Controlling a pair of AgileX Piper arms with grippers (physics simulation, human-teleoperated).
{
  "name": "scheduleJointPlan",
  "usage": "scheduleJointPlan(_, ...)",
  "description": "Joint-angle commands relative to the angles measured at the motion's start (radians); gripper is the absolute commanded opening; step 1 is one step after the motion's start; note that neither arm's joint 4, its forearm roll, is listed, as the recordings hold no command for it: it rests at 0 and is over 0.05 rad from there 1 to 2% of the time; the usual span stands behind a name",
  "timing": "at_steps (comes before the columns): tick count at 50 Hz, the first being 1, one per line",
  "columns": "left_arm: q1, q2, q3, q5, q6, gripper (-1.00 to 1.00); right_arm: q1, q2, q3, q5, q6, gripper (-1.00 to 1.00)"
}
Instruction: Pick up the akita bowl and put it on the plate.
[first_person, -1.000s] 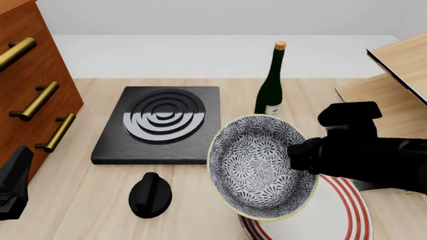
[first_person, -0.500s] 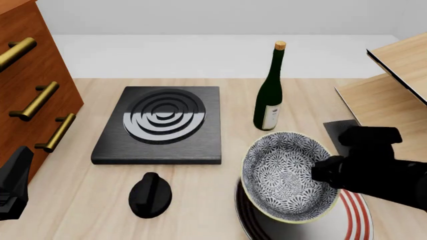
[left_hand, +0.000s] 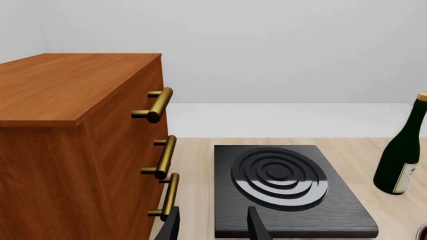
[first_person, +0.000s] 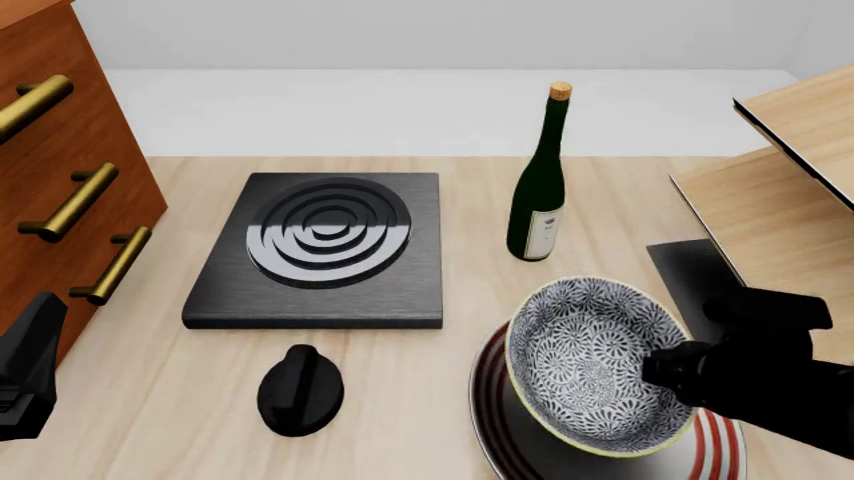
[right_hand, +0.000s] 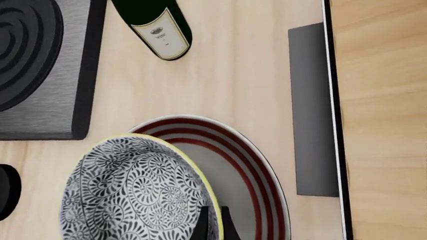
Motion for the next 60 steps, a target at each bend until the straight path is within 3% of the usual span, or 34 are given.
scheduleJointPlan(1, 0.0, 0.0, 0.0, 0.0, 0.0, 1.0, -0.005, 0.046, 0.057, -0.065, 0.006, -1.0)
scheduleJointPlan(13, 0.0, 0.0, 0.0, 0.0, 0.0, 1.0, -0.021, -0.01, 0.034, -0.011, -0.013, -1.0)
scheduleJointPlan(14, 0.0, 0.0, 0.0, 0.0, 0.0, 1.0, -0.021, -0.017, 0.031, -0.005, -0.012, 1.0)
scheduleJointPlan(46, 0.0, 0.0, 0.0, 0.0, 0.0, 1.0, -0.032, -0.203, -0.109, 0.249, -0.096, 1.0)
scheduleJointPlan(60, 0.0, 0.0, 0.0, 0.0, 0.0, 1.0, -0.048, -0.316, -0.175, 0.367, -0.237, 1.0)
